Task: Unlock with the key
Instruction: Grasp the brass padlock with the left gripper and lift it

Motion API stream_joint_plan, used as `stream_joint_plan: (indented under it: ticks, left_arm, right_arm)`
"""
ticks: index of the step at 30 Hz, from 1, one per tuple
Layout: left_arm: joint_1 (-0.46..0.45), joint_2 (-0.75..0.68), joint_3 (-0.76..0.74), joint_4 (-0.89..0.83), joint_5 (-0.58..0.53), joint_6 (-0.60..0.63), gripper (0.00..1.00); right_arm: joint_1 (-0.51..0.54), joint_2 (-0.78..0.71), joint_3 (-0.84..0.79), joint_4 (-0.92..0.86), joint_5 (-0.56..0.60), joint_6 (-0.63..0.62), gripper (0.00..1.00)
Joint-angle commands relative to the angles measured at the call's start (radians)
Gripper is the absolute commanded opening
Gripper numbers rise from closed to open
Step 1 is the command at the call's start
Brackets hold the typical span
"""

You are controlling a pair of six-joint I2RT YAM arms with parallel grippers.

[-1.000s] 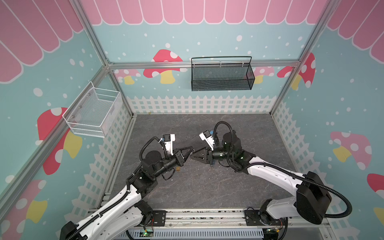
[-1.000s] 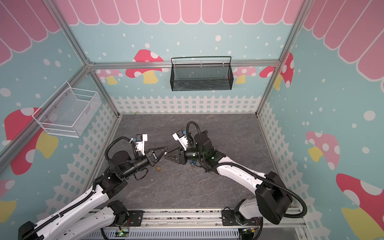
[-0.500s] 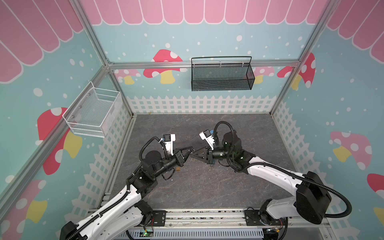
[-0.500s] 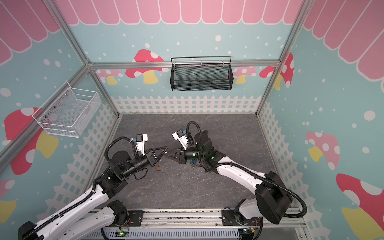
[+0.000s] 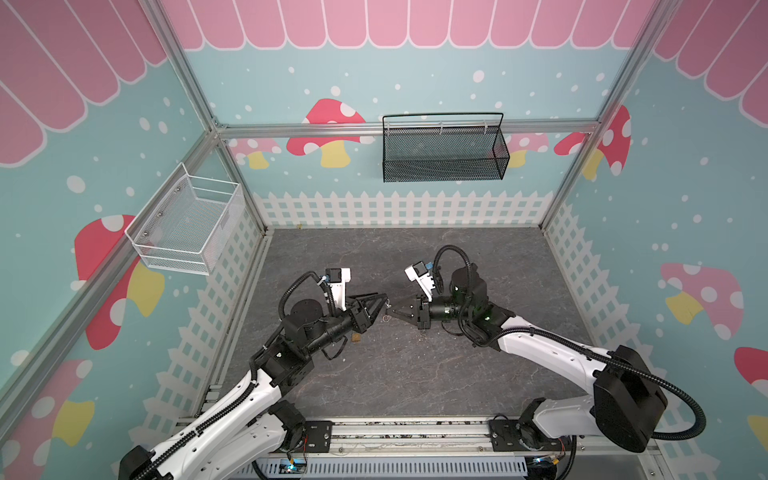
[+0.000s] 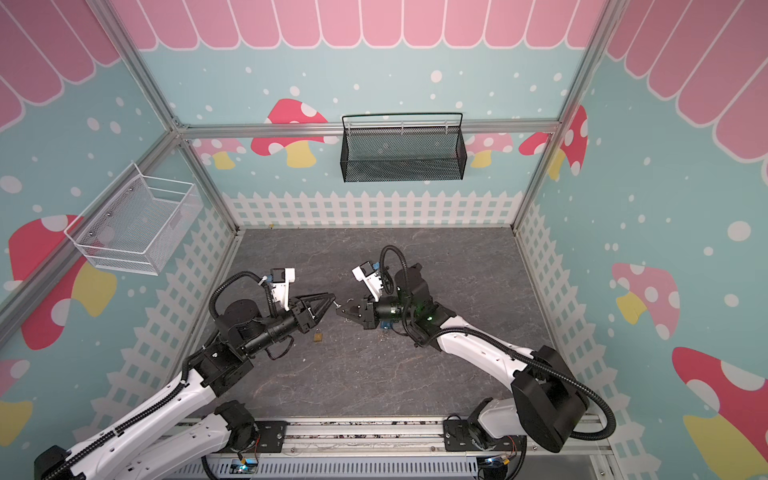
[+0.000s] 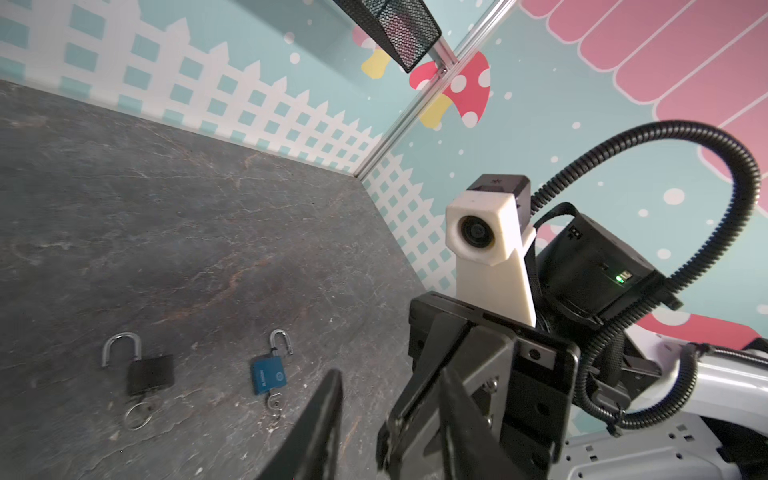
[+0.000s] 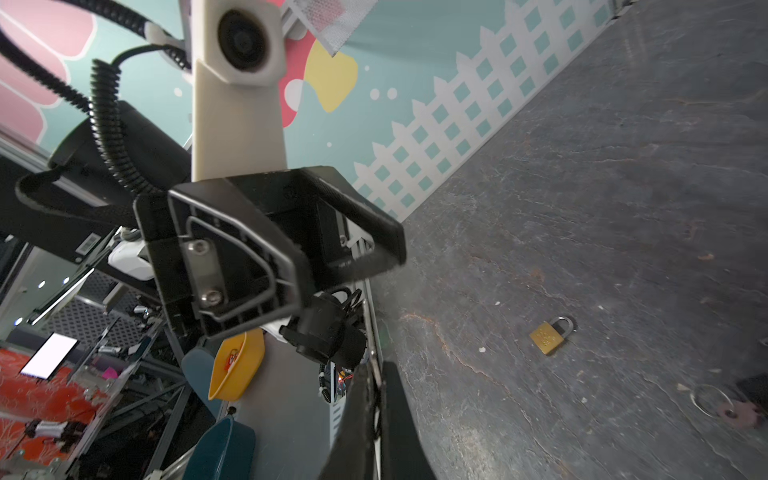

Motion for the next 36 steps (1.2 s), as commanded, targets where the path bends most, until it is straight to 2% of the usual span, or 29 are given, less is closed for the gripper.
stream_joint_plan:
  ticks: [1, 3, 6, 8, 11, 16, 21, 32, 36]
  left_arm:
    - [0.038, -0.031, -0.011, -0.114, -0.074, -0.008, 0.50]
    - [0.063, -0.031, -0.033, -0.179, -0.114, -0.032, 0.57]
    - [0.083, 0.026, -0.006, -0.378, -0.234, -0.037, 0.60]
    - [0.085, 0.103, 0.035, -0.496, -0.318, -0.030, 0.61]
    - [0.087, 0.248, 0.090, -0.588, -0.383, -0.004, 0.62]
    - [0.089, 0.477, 0.151, -0.612, -0.410, 0.037, 0.63]
    - [0.076, 0.654, 0.231, -0.664, -0.445, 0.030, 0.63]
    - [-0.016, 0.856, 0.335, -0.756, -0.569, -0.007, 0.54]
    - [-0.022, 0.860, 0.314, -0.731, -0.503, -0.029, 0.49]
  right_arm:
    - [-0.019, -0.017, -0.048, -0.028, 0.052, 0.027, 0.00]
    - [-0.022, -0.016, -0.074, -0.054, 0.080, 0.023, 0.00]
    - [-0.022, -0.008, -0.113, -0.061, 0.095, 0.024, 0.00]
    - [-0.021, 0.004, -0.137, -0.057, 0.098, 0.026, 0.00]
    - [-0.020, 0.032, -0.166, -0.044, 0.098, 0.033, 0.00]
    - [-0.018, 0.035, -0.226, 0.021, 0.099, 0.030, 0.00]
    - [-0.020, 0.045, -0.235, 0.008, 0.097, 0.012, 0.00]
    - [-0.020, 0.060, -0.233, 0.001, 0.105, 0.002, 0.00]
    - [-0.020, 0.056, -0.235, -0.001, 0.109, -0.001, 0.00]
